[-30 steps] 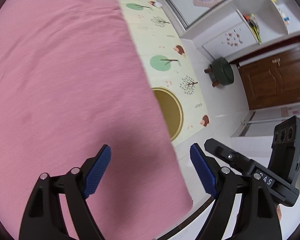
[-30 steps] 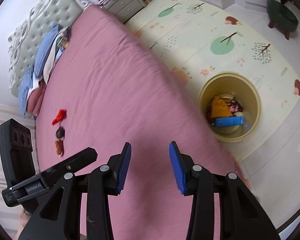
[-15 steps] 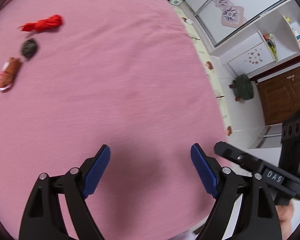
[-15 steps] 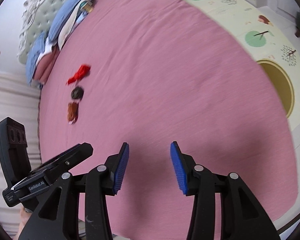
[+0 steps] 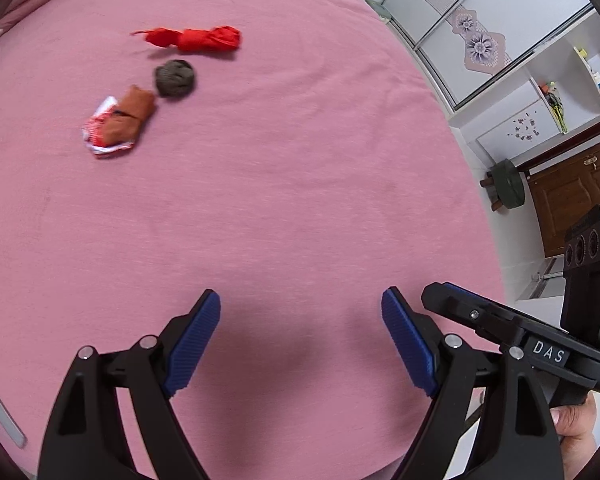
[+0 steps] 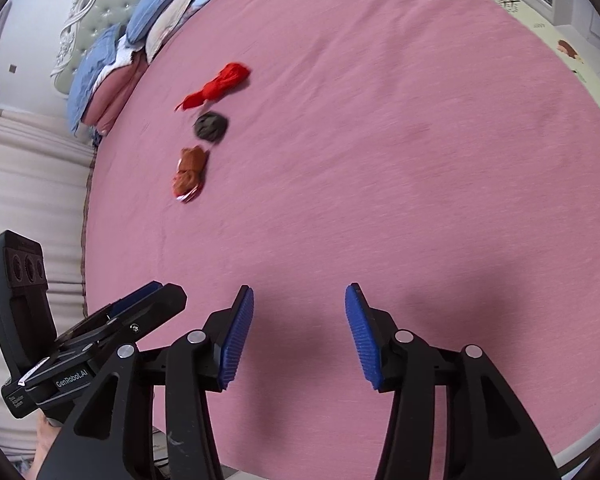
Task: Collect trash
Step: 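Move both tools back toward the brown and grey socks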
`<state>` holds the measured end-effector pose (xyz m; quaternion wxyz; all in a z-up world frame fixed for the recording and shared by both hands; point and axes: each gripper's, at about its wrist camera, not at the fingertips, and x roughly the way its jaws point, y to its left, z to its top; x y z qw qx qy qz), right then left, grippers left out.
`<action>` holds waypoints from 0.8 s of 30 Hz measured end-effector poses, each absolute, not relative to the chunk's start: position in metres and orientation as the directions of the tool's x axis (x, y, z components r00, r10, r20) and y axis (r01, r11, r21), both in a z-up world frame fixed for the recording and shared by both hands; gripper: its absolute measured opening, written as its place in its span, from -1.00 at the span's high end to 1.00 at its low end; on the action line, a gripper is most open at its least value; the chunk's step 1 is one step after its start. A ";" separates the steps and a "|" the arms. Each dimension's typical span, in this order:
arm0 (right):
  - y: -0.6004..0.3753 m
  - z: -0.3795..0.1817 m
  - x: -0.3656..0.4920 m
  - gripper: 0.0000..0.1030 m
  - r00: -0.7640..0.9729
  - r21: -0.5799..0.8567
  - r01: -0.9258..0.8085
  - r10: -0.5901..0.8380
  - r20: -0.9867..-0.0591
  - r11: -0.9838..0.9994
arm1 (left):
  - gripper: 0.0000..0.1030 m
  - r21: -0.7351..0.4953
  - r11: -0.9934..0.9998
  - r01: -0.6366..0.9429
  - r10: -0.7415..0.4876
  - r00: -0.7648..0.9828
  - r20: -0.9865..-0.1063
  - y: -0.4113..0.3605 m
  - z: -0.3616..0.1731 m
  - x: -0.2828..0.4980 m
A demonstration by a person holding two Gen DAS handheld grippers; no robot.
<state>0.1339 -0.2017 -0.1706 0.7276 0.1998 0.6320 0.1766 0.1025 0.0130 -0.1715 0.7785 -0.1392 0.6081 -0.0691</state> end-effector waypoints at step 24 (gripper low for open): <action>-0.043 -0.207 0.321 0.06 0.034 0.527 -0.176 0.541 -0.841 0.831 | -0.63 -0.207 0.936 -0.286 -0.136 0.249 -0.959 0.177 -0.247 0.263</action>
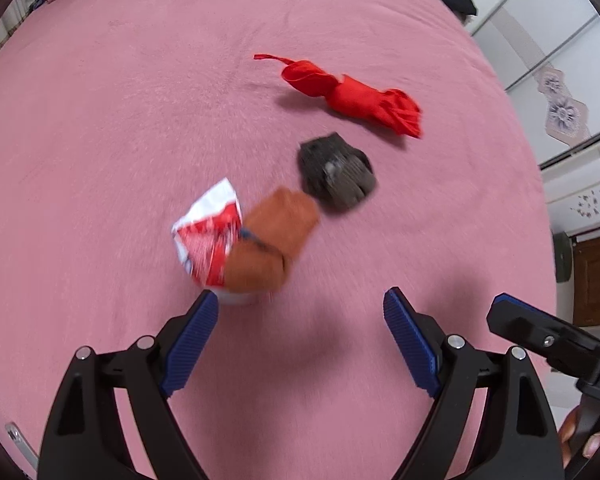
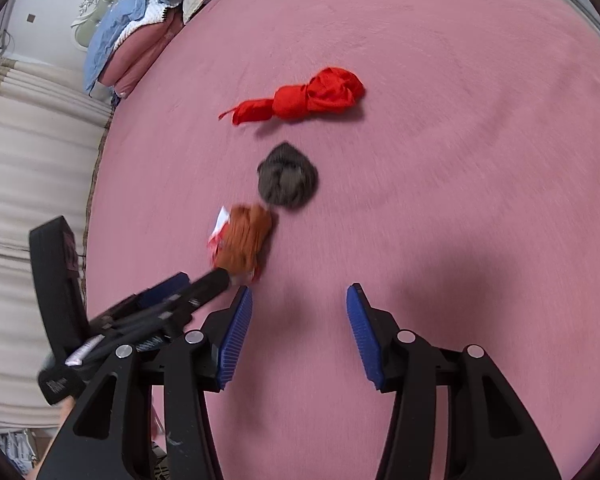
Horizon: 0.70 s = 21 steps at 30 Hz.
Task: Collect trash
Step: 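Move both tools back toward the brown and grey socks, then grasp the brown sock with left tool while right tool grasps the grey sock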
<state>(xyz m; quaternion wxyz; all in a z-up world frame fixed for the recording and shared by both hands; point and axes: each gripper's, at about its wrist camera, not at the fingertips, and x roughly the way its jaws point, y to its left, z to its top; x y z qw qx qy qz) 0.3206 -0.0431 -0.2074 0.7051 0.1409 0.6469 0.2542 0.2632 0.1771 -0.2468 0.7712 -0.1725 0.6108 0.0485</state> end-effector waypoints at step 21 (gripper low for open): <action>0.036 -0.304 0.417 0.09 -0.122 0.650 -0.132 0.639 -0.760 0.748 | 0.38 -0.240 0.927 -0.289 -0.175 0.233 -0.957 0.197 -0.306 0.306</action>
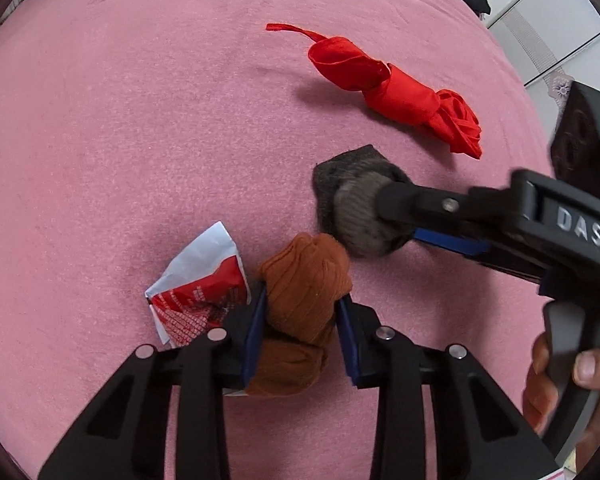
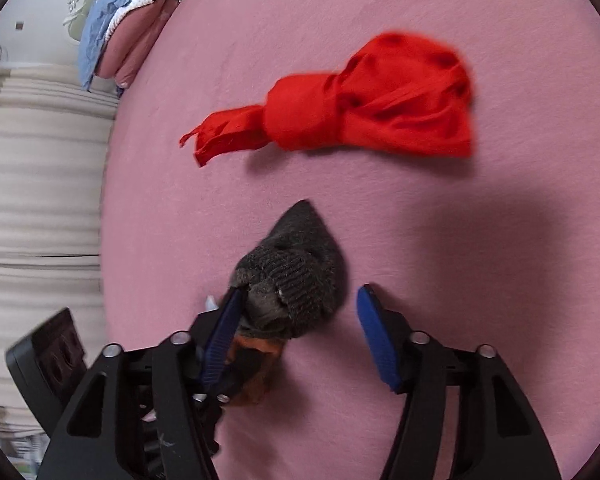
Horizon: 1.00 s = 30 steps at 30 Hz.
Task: Collect trash
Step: 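Grasp the brown sock with left tool while right tool grasps the grey sock, then carry the brown and grey socks with both tools over the bin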
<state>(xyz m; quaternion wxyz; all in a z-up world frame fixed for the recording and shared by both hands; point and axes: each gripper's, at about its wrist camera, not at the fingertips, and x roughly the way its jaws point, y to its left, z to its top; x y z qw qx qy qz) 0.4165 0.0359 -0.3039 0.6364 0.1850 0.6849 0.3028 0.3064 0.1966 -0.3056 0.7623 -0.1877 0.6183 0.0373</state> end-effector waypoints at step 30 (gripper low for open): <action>-0.139 -0.200 0.222 0.55 0.101 0.590 -0.091 0.596 -0.796 0.803 | 0.46 -0.433 0.863 -0.259 -0.385 0.215 -0.898 0.063 -0.236 0.136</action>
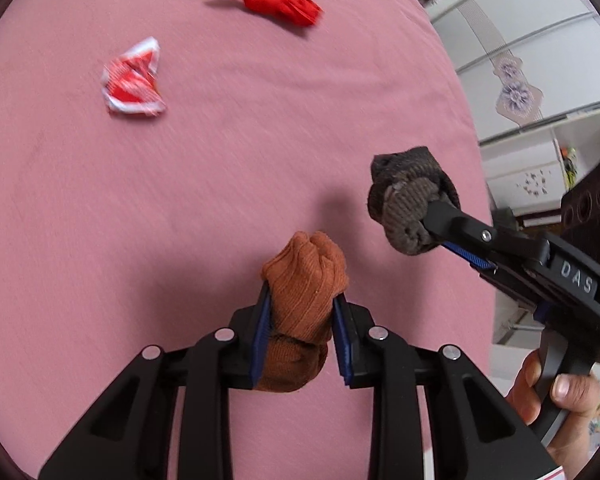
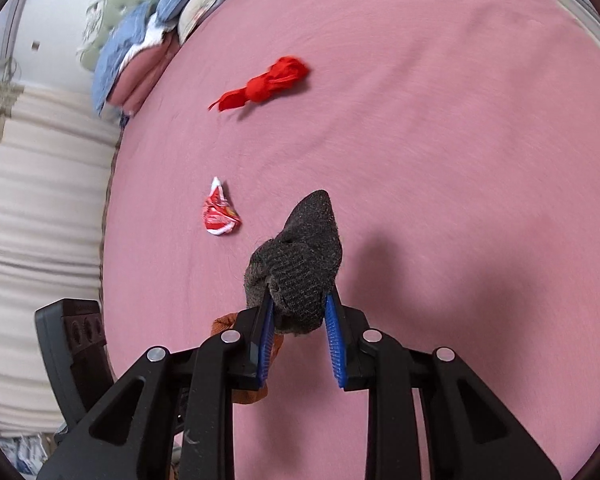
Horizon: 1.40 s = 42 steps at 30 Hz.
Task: Collect trash
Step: 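Carry the brown and grey socks with both tools over the bin, then open both tools to drop the socks into the bin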
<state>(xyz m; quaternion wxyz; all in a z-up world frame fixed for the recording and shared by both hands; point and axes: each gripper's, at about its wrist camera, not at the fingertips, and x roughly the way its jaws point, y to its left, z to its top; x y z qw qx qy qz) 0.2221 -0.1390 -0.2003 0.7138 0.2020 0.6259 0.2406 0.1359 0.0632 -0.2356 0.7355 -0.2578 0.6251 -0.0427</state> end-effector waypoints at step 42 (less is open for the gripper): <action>-0.676 -0.204 0.172 0.50 0.446 0.543 0.470 0.343 -0.826 0.696 | 0.39 -0.552 0.792 0.262 -0.550 -0.088 -0.831 -0.476 -0.244 0.264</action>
